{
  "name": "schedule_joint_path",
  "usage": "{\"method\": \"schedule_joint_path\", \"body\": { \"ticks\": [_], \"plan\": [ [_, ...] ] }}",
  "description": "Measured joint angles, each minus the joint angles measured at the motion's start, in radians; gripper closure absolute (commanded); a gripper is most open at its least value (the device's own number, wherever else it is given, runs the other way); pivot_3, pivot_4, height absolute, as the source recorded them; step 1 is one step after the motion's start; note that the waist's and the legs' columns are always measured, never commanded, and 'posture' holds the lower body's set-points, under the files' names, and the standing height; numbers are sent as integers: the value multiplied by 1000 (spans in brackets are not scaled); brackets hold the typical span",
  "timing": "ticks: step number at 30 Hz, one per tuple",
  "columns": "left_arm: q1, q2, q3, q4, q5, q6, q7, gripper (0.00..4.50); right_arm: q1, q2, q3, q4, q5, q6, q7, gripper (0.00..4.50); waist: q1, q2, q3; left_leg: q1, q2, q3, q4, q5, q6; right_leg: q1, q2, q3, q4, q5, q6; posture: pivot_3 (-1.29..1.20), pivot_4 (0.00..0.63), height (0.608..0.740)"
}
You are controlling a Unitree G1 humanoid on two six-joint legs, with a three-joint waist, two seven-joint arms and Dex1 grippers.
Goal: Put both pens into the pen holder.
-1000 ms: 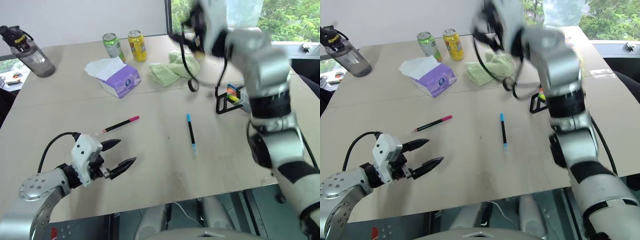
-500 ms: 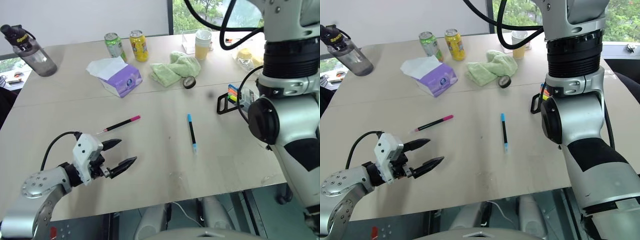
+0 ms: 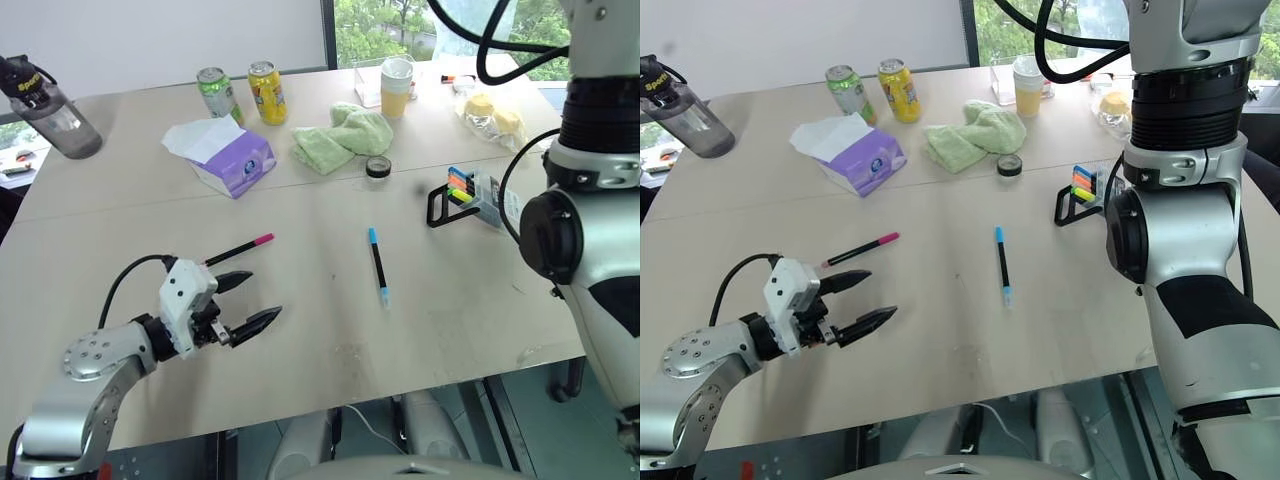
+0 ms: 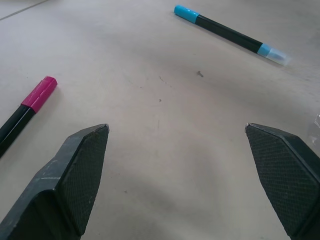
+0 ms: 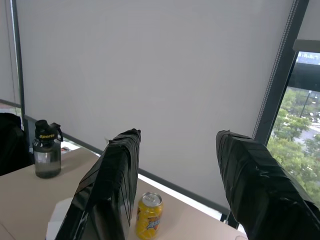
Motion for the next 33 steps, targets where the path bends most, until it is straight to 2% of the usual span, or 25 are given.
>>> {"method": "schedule_joint_path", "body": {
  "ticks": [6, 9, 12, 13, 14, 16, 19, 23, 33],
  "plan": [
    [26, 0, 6, -2, 0, -3, 1, 0, 0, 15, -32, 0, 37, 41, -20, 1918, 0, 0, 0, 0, 0, 0, 0, 0, 0, 0, 0, 1, 0, 0, 0, 0, 150, 740],
    [38, -3, 9, -4, -1, -12, 0, 0, 13, -37, 37, -16, 17, 108, -4, 1918, 3, -1, 0, 0, 0, 0, 0, 0, 0, 0, 0, 1, -1, 0, 0, 0, 150, 740],
    [39, -17, 20, -8, -10, -36, -2, 0, 228, -141, 124, -150, 4, 183, 44, 1918, 19, -13, -10, 0, 0, -3, 0, 0, 0, 3, -1, -1, -2, 0, 0, 0, 150, 740],
    [38, -26, 31, -11, -24, -44, -2, 0, 396, -188, 164, -237, 9, 236, 65, 1918, 31, -18, -15, 1, 0, -4, 1, -1, 1, 5, -1, -2, -3, 0, 0, 0, 150, 740],
    [43, -30, 42, -12, -30, -48, -2, 0, 494, -195, 194, -253, 13, 277, 74, 1918, 31, -18, -15, 1, 0, -3, 3, -1, 1, 6, -1, -3, -4, 0, 0, 0, 150, 740],
    [47, -30, 49, -18, -40, -57, -12, 0, 715, -203, 265, -333, 36, 377, 82, 1918, 32, -8, -9, -5, -1, -2, 8, -1, 2, 0, -2, 0, -1, 0, 0, 0, 150, 740],
    [53, -31, 52, -34, -52, -74, -26, 0, 873, -198, 293, -463, 69, 481, 76, 1918, 21, 0, -5, -14, 0, -1, 11, -1, 2, -9, -1, 0, 4, 0, 0, 0, 150, 740],
    [65, -27, 72, -45, -82, -89, -65, 0, 914, -167, 298, -561, 66, 519, 35, 1918, 0, 1, -7, -10, 0, -1, 10, -1, 2, -6, 0, 0, 4, 0, 0, 0, 150, 740],
    [70, 1, 123, -44, -127, -89, -122, 0, 943, -50, 355, -571, 64, 556, -10, 1918, 22, 1, -7, -9, 0, -4, 14, -2, 2, -2, -1, -4, 1, 0, 0, 0, 150, 740]
  ]
}}
